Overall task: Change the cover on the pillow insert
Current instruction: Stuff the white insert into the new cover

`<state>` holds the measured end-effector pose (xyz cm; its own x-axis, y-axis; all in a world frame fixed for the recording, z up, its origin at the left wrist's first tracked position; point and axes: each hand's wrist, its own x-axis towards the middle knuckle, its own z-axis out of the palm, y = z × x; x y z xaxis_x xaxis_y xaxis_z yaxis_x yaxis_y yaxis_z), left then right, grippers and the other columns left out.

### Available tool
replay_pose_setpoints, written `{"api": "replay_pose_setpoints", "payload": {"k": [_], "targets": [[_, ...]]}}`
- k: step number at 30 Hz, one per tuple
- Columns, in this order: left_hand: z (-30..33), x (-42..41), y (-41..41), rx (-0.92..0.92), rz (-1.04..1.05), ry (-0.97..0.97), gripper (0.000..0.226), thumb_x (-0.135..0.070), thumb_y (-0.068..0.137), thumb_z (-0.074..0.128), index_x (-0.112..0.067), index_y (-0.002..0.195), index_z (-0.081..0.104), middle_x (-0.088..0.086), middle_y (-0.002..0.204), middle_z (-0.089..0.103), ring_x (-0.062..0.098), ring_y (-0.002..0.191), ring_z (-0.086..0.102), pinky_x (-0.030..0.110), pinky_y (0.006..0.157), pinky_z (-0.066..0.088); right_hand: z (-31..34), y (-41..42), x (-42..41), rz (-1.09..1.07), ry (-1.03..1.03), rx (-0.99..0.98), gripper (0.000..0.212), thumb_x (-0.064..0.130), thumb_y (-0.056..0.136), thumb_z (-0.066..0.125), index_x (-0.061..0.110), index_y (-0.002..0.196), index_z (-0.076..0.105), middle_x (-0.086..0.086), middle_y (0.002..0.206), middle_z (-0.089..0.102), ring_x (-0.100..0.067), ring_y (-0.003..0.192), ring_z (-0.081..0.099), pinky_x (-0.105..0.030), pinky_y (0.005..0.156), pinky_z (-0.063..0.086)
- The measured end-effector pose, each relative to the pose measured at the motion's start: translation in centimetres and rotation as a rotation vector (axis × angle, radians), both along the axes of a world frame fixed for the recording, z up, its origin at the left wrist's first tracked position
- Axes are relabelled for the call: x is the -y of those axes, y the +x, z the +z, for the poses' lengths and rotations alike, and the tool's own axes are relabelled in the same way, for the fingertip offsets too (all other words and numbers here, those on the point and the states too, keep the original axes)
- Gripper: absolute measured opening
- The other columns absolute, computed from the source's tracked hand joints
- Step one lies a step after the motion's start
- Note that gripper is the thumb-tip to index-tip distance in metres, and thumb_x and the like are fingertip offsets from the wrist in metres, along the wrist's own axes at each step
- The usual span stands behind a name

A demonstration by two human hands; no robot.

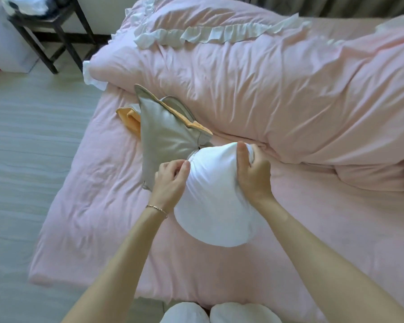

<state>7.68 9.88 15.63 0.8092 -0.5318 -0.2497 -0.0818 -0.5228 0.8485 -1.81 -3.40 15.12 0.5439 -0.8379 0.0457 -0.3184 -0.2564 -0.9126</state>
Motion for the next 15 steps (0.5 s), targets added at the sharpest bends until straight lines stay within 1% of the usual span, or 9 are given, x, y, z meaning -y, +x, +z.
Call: {"api": "replay_pose_setpoints", "payload": {"k": [1,3,4,6,7,9,11,12,15], "targets": [[0.8,1.2,0.1,-0.014,0.0,-0.013,0.031,-0.035,0.094,0.038,-0.015,0.07,0.045,0.018,0.082,0.05,0.038,0.097,0.045,0.049,0.094,0.033,1.4,0.8,1.0,-0.017,-0.036,0.048,0.037,0.036,0.091,0.044,0.025,0.059,0.029,0.012,0.05,0.031,-0.001,0.049,0.039,-0.025,0.053,0.025],[2.4,3.5,0.5,-0.026,0.011,-0.066,0.026,-0.034,0.099,0.032,-0.026,0.087,0.054,-0.01,0.083,0.05,0.018,0.103,0.039,0.028,0.096,0.025,3.9,2.0,2.6,-0.041,-0.11,0.159,0.036,0.033,0.091,0.044,0.029,0.06,0.028,0.013,0.049,0.03,0.004,0.046,0.039,-0.024,0.051,0.023],[3.1,4.6,0.9,-0.016,0.006,-0.122,0.033,-0.044,0.095,0.031,-0.026,0.095,0.059,-0.012,0.089,0.053,0.014,0.108,0.04,0.025,0.099,0.023,5.3,2.5,3.4,-0.048,-0.155,0.211,0.034,0.033,0.09,0.043,0.03,0.06,0.028,0.013,0.049,0.031,0.002,0.047,0.038,-0.024,0.053,0.023],[4.3,6.1,1.9,-0.038,0.01,-0.222,0.047,-0.066,0.08,0.03,-0.033,0.089,0.062,0.002,0.104,0.061,0.022,0.116,0.047,0.041,0.108,0.028,8.2,2.9,4.7,-0.056,-0.254,0.298,0.034,0.037,0.09,0.044,0.032,0.061,0.027,0.014,0.05,0.03,-0.007,0.051,0.034,-0.024,0.054,0.023],[4.8,6.5,2.2,-0.077,0.02,-0.26,0.045,-0.067,0.08,0.031,-0.037,0.087,0.063,0.005,0.108,0.062,0.024,0.116,0.05,0.045,0.107,0.032,9.4,2.9,5.3,-0.052,-0.309,0.338,0.032,0.04,0.088,0.042,0.032,0.061,0.026,0.014,0.05,0.028,-0.008,0.052,0.032,-0.023,0.053,0.023],[5.7,6.5,2.2,-0.164,0.037,-0.342,0.039,-0.053,0.094,0.032,-0.033,0.085,0.064,0.0,0.1,0.063,0.02,0.105,0.055,0.04,0.101,0.039,10.8,2.2,5.9,-0.023,-0.4,0.379,0.031,0.043,0.084,0.037,0.025,0.059,0.034,0.014,0.05,0.027,-0.01,0.052,0.031,-0.023,0.051,0.023],[5.6,6.2,2.4,-0.21,0.047,-0.361,0.039,-0.039,0.098,0.032,-0.023,0.085,0.065,-0.004,0.092,0.063,0.016,0.093,0.056,0.035,0.092,0.041,10.1,0.9,5.1,0.073,-0.435,0.334,0.039,0.045,0.084,0.037,0.014,0.062,0.046,0.013,0.05,0.031,-0.012,0.054,0.034,-0.024,0.052,0.029],[5.5,6.0,2.5,-0.206,0.06,-0.354,0.036,-0.035,0.099,0.034,-0.021,0.085,0.064,-0.003,0.09,0.063,0.016,0.091,0.056,0.036,0.09,0.041,8.8,0.0,4.2,0.139,-0.438,0.279,0.039,0.045,0.084,0.038,0.015,0.061,0.046,0.014,0.05,0.031,-0.013,0.054,0.035,-0.024,0.053,0.031],[3.7,4.9,2.9,-0.175,0.1,-0.293,0.017,-0.024,0.094,0.049,-0.017,0.086,0.063,-0.002,0.085,0.06,0.018,0.088,0.055,0.031,0.084,0.043,2.6,-3.3,1.3,0.359,-0.4,0.019,0.038,0.049,0.085,0.038,0.022,0.059,0.033,0.011,0.05,0.029,-0.012,0.052,0.034,-0.029,0.052,0.033]]}}
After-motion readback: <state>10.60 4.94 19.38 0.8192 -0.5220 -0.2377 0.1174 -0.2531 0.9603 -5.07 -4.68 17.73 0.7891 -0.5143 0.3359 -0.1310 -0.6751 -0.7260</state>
